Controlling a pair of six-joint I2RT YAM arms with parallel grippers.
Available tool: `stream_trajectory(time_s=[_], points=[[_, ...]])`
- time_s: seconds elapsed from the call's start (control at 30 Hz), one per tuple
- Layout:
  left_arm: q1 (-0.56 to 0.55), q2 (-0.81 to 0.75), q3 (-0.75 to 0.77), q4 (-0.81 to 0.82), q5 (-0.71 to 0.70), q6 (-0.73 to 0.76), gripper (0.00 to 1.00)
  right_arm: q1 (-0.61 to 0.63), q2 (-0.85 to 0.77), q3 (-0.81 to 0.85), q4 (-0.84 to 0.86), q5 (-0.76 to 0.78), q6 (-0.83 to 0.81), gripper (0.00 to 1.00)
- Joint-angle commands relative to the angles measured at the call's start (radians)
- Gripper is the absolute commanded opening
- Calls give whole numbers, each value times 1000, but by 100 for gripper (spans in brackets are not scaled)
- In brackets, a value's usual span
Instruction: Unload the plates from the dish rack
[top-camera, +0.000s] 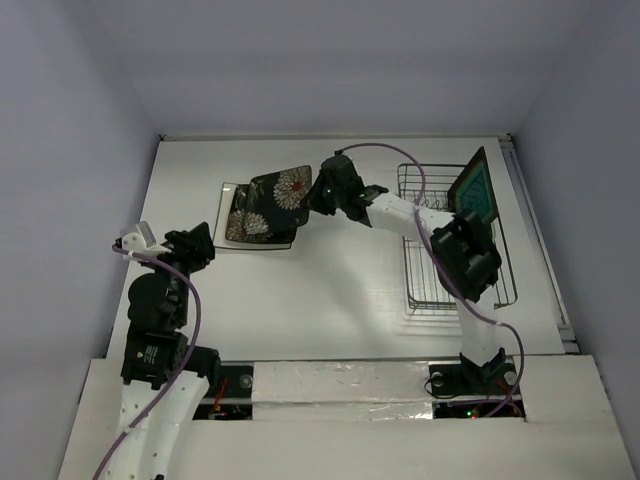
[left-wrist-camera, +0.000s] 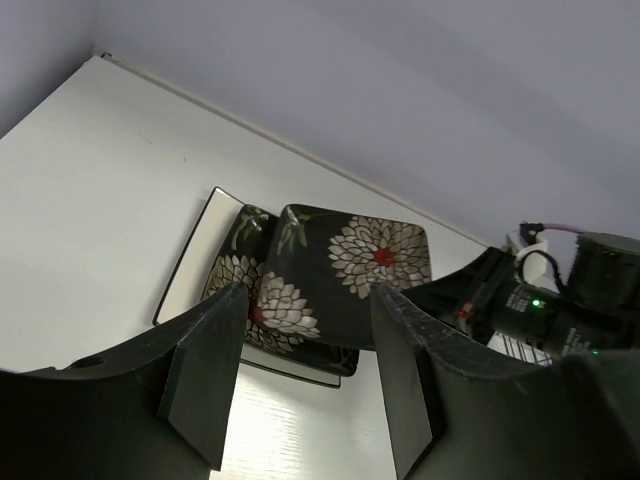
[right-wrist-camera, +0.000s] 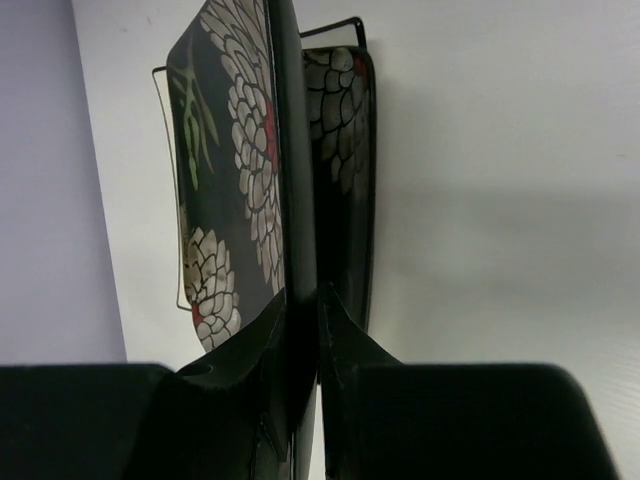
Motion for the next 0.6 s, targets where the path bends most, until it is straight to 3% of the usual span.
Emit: stream_trajectory(time_s=[0.0, 0.27, 0.43, 0.5, 0.57], points=[[4, 9, -3, 45, 3, 7, 49, 20, -4, 128, 305, -32, 124, 0], [4, 12, -3, 47, 3, 6, 49, 51, 102, 176, 288, -49, 161, 4], [4, 6, -5, 47, 3, 6, 49, 60, 131, 171, 222, -65, 152, 33], [4, 5, -5, 47, 3, 6, 49, 60, 139, 189, 195, -85, 121, 49], [4, 5, -3, 48, 3, 7, 49, 60, 155, 231, 68, -95, 83, 64]])
